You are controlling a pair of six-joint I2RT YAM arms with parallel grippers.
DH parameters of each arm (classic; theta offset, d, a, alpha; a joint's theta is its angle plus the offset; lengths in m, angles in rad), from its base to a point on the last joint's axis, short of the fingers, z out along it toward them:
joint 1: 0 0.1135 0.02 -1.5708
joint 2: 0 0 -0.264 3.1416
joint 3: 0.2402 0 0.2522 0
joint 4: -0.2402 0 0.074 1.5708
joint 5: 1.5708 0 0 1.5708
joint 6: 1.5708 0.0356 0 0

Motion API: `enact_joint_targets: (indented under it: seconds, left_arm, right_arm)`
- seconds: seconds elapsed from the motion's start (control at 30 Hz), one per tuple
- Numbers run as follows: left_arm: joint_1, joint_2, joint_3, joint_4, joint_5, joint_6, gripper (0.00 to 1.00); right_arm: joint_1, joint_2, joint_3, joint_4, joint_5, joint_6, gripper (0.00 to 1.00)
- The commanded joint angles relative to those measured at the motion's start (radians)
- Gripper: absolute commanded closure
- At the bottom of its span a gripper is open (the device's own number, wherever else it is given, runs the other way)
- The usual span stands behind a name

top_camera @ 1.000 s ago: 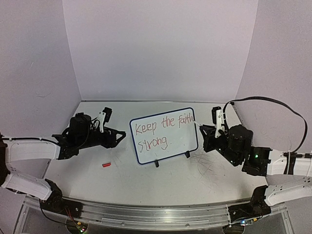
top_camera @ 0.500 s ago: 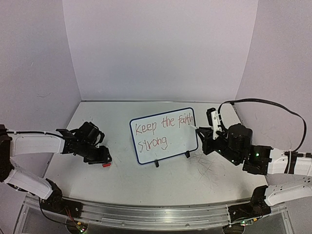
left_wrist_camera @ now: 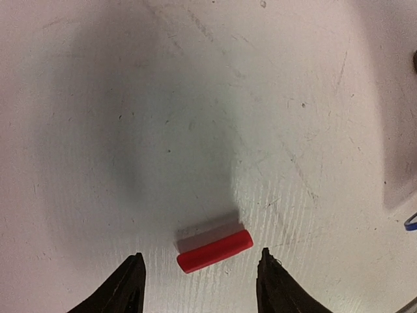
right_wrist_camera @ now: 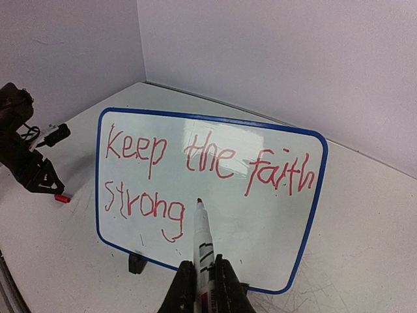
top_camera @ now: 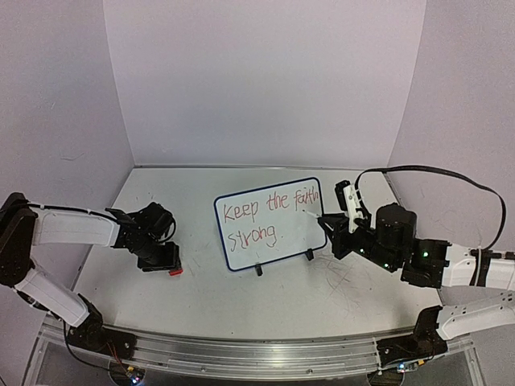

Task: Write a sentence on the whiteboard
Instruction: Pick up the pen cap from the center of the board.

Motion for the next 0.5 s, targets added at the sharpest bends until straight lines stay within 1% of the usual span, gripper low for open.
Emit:
enact_joint_targets:
  seconds: [0.0,0.07,0.23,0.3,0.47]
  left_arm:
    - [-0.003,0.034,0.034,0.087,0.033,0.137,0.40]
    - [-0.002,0.039,0.031,0.121,0.105,0.175,0.39]
    - [-0.001,0.073,0.003,0.168,0.188,0.216,0.35]
    - [-0.002,0.090,-0.012,0.178,0.209,0.203,0.34]
    - [-0.003,0.070,-0.056,0.178,0.197,0.114,0.37]
  right_arm:
    - [-0.001,-0.025,0.007,0.026,-0.010,-0.009,1.00]
    - [0.000,-0.032,0.003,0.026,-0.011,-0.009,1.00]
    - [-0.001,-0.043,-0.008,0.031,-0.010,-0.012,1.00]
    - [0.000,-0.045,-0.011,0.034,-0.010,-0.012,1.00]
    - [-0.001,-0.054,-0.016,0.041,-0.009,-0.013,1.00]
